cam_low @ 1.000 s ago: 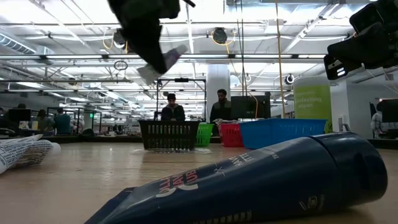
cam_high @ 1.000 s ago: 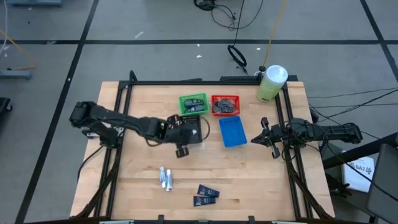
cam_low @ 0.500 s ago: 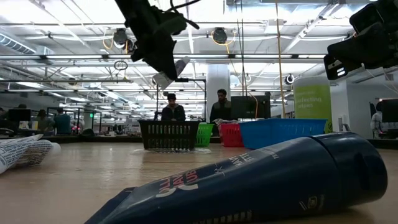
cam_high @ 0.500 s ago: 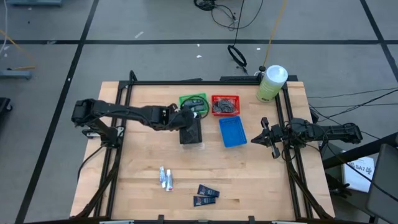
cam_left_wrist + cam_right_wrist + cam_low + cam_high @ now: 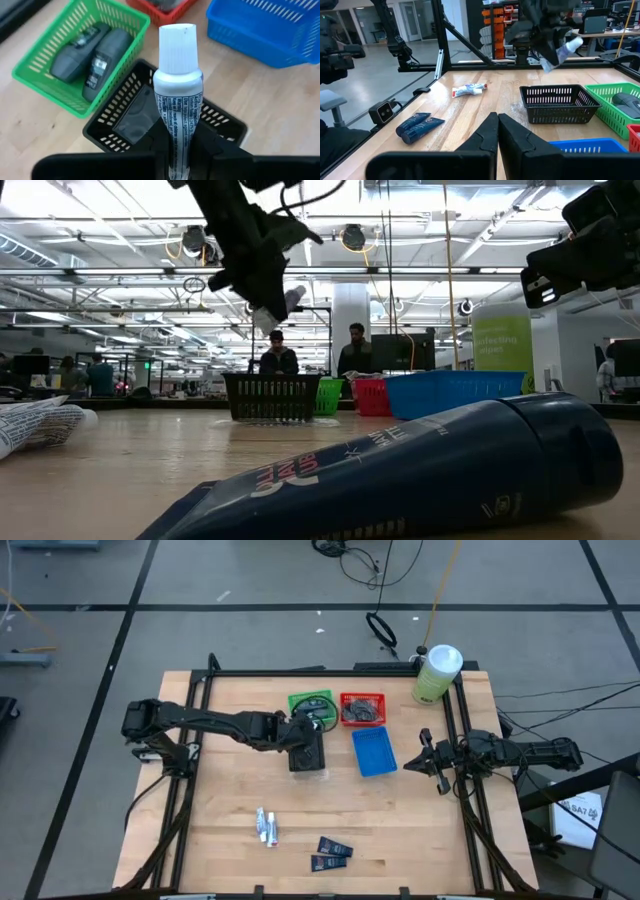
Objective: Pick & Place Travel size toiletries
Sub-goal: Put the top white toothpaste into the black bin, then put the left white toothpaste into the black bin
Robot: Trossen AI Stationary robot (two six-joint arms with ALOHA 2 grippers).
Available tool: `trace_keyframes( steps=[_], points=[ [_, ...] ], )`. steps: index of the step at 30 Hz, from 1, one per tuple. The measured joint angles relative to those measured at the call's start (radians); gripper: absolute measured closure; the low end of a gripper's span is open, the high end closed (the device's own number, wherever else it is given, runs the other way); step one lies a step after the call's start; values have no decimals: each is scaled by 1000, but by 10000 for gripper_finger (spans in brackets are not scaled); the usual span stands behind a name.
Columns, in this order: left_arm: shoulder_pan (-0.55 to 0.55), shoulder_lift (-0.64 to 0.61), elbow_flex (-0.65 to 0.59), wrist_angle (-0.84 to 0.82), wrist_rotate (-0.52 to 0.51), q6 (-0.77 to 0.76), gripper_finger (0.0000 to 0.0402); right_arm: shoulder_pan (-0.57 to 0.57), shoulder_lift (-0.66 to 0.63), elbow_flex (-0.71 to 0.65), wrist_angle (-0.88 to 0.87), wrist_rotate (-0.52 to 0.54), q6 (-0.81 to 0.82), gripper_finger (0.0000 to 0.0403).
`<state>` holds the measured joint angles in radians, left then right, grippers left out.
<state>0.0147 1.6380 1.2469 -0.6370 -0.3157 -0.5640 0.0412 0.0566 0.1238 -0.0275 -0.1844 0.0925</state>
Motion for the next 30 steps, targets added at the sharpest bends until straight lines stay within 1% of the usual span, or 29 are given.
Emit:
trace_keyframes(
  steps=[9,12,17,26,30],
  points=[
    [0,109,0,0,2,-27,388,0,0,0,0,0,0,399],
    [0,127,0,-11,12,-52,385,0,0,0,0,0,0,399],
    [0,136,0,-27,52,-79,349,0,0,0,0,0,0,399],
    [-4,136,0,-32,54,-88,262,0,0,0,0,0,0,399],
    [-3,136,0,-33,54,-43,224,0,0,0,0,0,0,399]
  ],
)
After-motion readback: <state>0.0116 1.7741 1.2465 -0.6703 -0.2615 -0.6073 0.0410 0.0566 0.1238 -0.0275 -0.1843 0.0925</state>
